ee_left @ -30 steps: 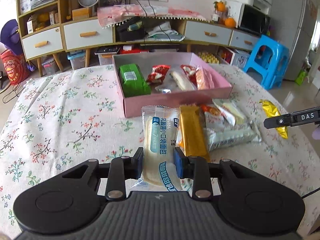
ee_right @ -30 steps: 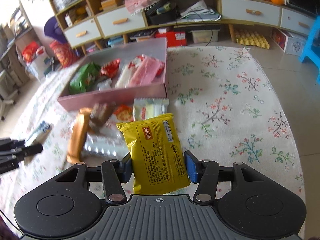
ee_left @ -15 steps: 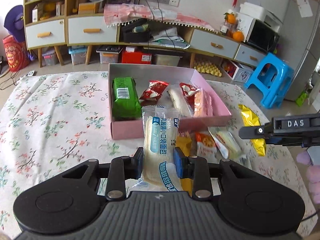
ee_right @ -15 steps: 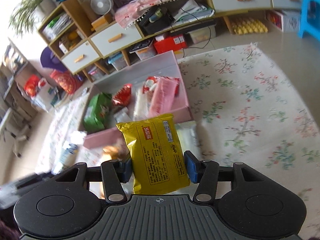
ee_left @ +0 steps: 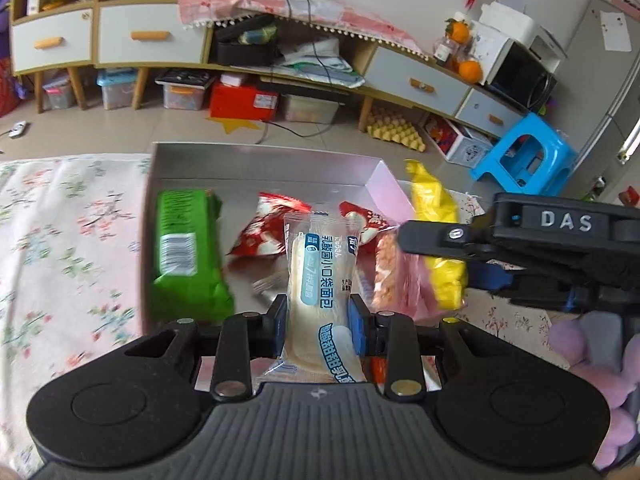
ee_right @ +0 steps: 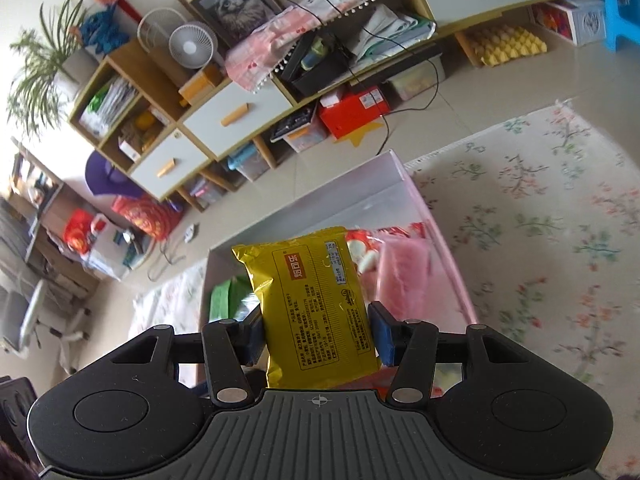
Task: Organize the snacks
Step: 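Carry the bread bag with the left tool while the right carries the yellow pack over the box, then open both tools to release the packs into the box and withdraw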
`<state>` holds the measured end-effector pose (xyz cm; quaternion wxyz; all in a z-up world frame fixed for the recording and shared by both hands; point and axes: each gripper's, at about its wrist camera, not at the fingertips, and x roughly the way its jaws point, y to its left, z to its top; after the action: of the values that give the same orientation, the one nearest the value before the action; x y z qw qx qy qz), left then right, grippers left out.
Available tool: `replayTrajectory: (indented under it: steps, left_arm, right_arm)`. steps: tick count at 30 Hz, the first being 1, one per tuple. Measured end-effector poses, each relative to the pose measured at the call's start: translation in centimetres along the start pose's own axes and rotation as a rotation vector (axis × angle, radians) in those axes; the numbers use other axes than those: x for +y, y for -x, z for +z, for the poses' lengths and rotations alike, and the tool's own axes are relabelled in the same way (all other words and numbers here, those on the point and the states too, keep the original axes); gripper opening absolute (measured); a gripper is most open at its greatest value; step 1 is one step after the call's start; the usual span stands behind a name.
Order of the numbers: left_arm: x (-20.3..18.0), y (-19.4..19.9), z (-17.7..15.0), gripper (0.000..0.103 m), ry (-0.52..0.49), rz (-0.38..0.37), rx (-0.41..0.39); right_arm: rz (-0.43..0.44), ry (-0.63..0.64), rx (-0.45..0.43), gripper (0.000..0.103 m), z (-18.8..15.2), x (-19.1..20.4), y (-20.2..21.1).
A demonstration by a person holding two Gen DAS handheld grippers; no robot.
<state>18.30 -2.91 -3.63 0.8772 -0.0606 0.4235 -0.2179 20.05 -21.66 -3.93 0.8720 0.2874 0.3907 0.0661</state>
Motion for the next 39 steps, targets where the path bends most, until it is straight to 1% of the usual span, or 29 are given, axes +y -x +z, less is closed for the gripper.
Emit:
replayTrajectory:
  steps: [3,7,13,15,19,22,25,26,27,28,29,30,31,32,33,34,39]
  left_arm:
    - [-0.2,-1.2,0.2,0.028,-0.028,0.008,0.021]
    - [0.0,-2.6,0.3,0.028,-0.032,0.043,0.041]
    - [0.8,-3.2,0.7,0.027,-0.035,0.136,0.007]
    - [1.1,-3.5,1.0,0.027,-0.038,0.139,-0.005]
    - [0.8,-3.6,1.0,0.027,-0.079,0.166,-0.032]
    - [0.8,-3.6,0.9,0.027,-0.094,0.165,-0.042]
    - [1.0,-3.4,0.9,0.027,-0.096,0.148,-0.055]
    - [1.0,-3.2,0.8,0.028,-0.096,0.14,-0.056]
    - [1.1,-3.2,0.8,0.028,-0.096,0.134,-0.058]
    - [1.1,-3.0,0.7,0.028,-0.096,0.131,-0.064]
    - [1.0,-2.9,0.7,0.032,-0.097,0.126,-0.067]
    - [0.9,-2.7,0.8,0.038,-0.097,0.115,-0.071]
    - [0.7,-2.6,0.8,0.04,-0.095,0.111,-0.075]
    - [0.6,-2.3,0.7,0.047,-0.096,0.119,-0.074]
    - [0.5,-2.2,0.8,0.051,-0.101,0.118,-0.071]
    - [0.4,-2.0,0.7,0.052,-0.109,0.113,-0.07]
    - [-0.4,-0.9,0.5,0.069,-0.139,0.11,-0.069]
  right_arm:
    - [0.012,-0.018,0.01,0.051,0.1,-0.7,-1.3]
    - [0.023,-0.047,0.024,0.051,0.5,-1.4,-2.5]
    - [0.054,-0.07,0.024,0.052,1.1,-1.6,-3.8]
    - [0.061,-0.073,0.032,0.052,1.0,-1.7,-4.4]
    - [0.062,-0.074,0.045,0.052,0.9,-1.7,-5.3]
    - [0.049,-0.07,0.04,0.052,0.9,-1.8,-5.5]
    - [0.053,-0.076,0.039,0.052,0.9,-1.9,-5.5]
    - [0.054,-0.073,0.038,0.052,1.0,-1.9,-5.5]
    - [0.057,-0.065,0.037,0.055,1.0,-1.9,-5.5]
    - [0.056,-0.058,0.033,0.055,1.0,-1.8,-5.4]
    - [0.055,-0.053,0.029,0.055,1.0,-1.8,-5.3]
    - [0.056,-0.054,0.027,0.061,1.1,-1.7,-5.2]
    - [0.063,-0.06,0.022,0.065,1.1,-1.8,-5.0]
    - [0.073,-0.065,0.017,0.071,1.2,-1.8,-4.7]
    - [0.079,-0.066,0.014,0.071,1.3,-1.7,-4.5]
    - [0.077,-0.06,0.013,0.071,1.3,-1.6,-4.2]
    - [0.05,-0.026,0.005,0.075,1.2,-0.7,-2.8]
